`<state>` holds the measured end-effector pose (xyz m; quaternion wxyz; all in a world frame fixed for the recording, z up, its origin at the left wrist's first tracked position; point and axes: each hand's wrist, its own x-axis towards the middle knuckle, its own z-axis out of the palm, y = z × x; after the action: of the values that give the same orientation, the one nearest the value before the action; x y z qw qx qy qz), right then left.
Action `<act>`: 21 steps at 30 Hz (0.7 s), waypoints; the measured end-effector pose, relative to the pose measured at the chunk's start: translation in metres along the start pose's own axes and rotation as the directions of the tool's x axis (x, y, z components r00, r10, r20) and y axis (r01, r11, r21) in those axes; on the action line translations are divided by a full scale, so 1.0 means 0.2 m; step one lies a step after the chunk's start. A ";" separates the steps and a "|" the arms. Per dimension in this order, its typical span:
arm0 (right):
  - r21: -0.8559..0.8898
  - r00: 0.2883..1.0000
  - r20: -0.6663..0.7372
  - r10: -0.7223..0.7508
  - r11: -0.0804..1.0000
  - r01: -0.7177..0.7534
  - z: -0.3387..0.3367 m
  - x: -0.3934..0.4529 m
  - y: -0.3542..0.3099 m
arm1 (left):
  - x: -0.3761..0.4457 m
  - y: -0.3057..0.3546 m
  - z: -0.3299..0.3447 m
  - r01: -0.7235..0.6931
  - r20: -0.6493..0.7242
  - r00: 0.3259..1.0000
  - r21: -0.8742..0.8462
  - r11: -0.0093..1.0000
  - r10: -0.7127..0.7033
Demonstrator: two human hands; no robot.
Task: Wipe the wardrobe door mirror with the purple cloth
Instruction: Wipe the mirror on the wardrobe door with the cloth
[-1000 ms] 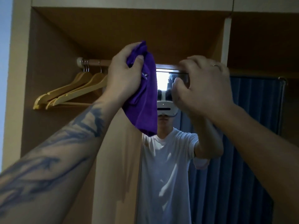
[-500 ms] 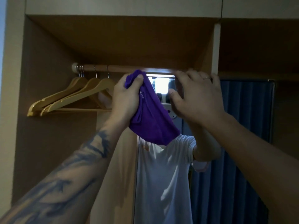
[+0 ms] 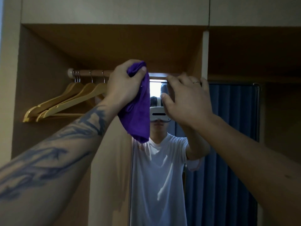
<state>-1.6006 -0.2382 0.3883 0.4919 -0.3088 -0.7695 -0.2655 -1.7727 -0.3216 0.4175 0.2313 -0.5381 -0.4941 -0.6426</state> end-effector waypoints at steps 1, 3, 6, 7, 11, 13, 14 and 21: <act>0.006 1.000 -0.004 -0.003 1.000 0.003 0.00 0.00 0.00 | 0.01 0.00 0.00 -0.030 0.034 0.999 0.044 0.999 0.029; 0.006 1.000 -0.014 -0.010 1.000 0.010 0.01 -0.01 0.00 | 0.00 -0.01 0.01 -0.030 0.073 0.997 0.031 0.999 0.028; -0.008 1.000 -0.028 -0.008 1.000 0.008 0.02 -0.02 -0.01 | -0.11 -0.05 0.02 0.136 0.033 0.991 -0.229 0.964 -0.132; -0.009 1.000 -0.030 -0.005 1.000 0.004 0.03 -0.02 -0.01 | -0.16 -0.06 0.02 0.220 0.038 0.975 -0.335 0.916 -0.220; -0.010 0.999 -0.038 0.004 1.000 -0.005 0.04 -0.02 -0.02 | -0.40 -0.09 0.04 0.426 0.151 0.899 -0.511 0.747 -0.410; -0.018 0.999 -0.042 0.010 1.000 -0.011 0.04 -0.03 -0.03 | -0.49 -0.11 0.05 0.406 0.126 0.909 -0.488 0.773 -0.397; -0.017 0.999 -0.047 0.012 1.000 -0.013 0.04 -0.03 -0.03 | -0.50 -0.12 0.06 0.371 0.090 0.924 -0.451 0.812 -0.373; -0.020 0.999 -0.042 0.017 1.000 -0.018 0.04 -0.03 -0.03 | -0.14 -0.04 0.06 0.110 -0.027 0.993 -0.092 0.990 -0.113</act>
<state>-1.6081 -0.2373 0.3794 0.5073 -0.3150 -0.7534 -0.2753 -1.7647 -0.3150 0.3891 0.1784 -0.5092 -0.4902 -0.6845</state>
